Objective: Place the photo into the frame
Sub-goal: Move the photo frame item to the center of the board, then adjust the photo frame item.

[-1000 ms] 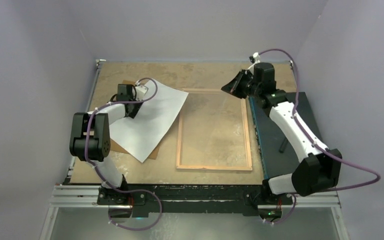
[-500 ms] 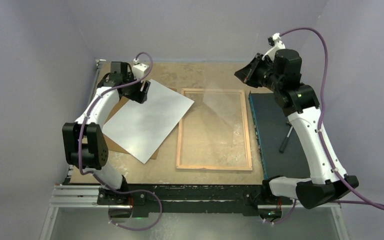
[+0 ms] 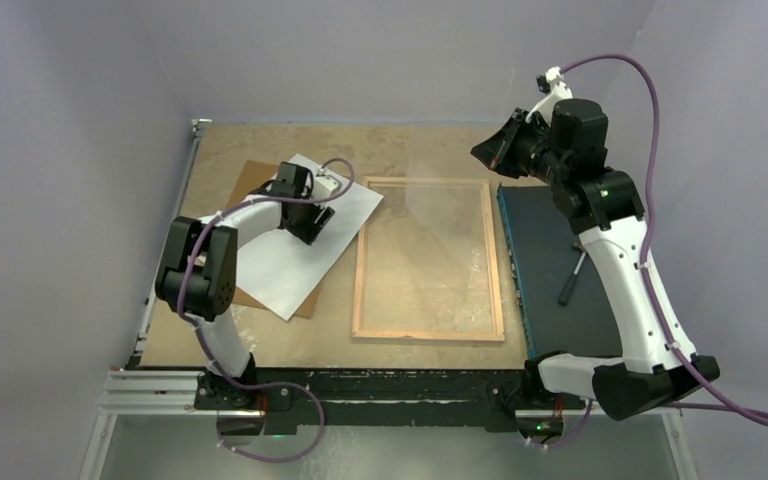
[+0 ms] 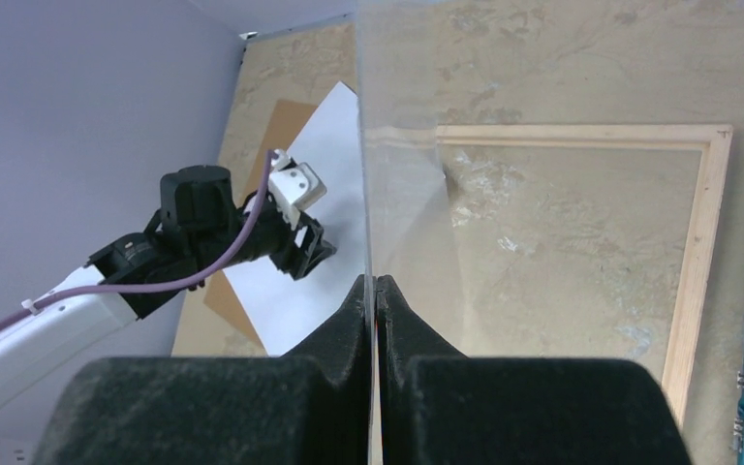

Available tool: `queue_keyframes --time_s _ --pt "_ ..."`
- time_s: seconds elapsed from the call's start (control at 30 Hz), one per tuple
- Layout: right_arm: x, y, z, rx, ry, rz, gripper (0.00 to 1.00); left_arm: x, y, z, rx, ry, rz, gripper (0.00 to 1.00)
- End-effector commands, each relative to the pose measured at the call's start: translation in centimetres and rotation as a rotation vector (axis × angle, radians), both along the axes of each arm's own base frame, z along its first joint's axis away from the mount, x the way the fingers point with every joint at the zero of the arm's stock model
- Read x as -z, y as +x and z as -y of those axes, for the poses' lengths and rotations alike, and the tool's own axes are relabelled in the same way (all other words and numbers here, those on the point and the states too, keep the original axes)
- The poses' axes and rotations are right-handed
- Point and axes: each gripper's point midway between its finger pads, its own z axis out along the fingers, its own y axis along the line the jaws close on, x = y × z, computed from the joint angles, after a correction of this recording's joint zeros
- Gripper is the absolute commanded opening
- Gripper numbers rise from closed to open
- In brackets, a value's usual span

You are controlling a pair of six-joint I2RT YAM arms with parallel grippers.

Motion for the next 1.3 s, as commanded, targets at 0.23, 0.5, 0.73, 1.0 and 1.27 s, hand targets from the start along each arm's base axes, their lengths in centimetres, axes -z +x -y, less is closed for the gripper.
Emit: queue_keyframes --time_s 0.23,0.5,0.73,1.0,1.27 --pt "-3.2 -1.8 -2.4 -0.165 0.069 0.093 0.00 3.4 3.2 -7.4 -0.337 0.144 -0.037 0.59" --pt "-4.5 -4.8 -6.2 -0.484 0.169 0.167 0.00 -9.1 4.9 -4.1 -0.318 -0.308 0.053 0.65" --pt "-3.9 -7.4 -8.5 -0.748 0.268 0.215 0.00 -22.4 1.0 1.8 -0.014 -0.789 0.141 0.86" --pt "-3.7 -7.3 -8.7 -0.774 0.259 0.216 0.00 -27.7 -1.9 1.5 0.157 -1.100 0.113 0.91" --pt "-3.4 -6.7 -8.4 -0.732 0.235 0.211 0.00 -28.4 -2.4 1.6 0.213 -1.087 0.142 0.93"
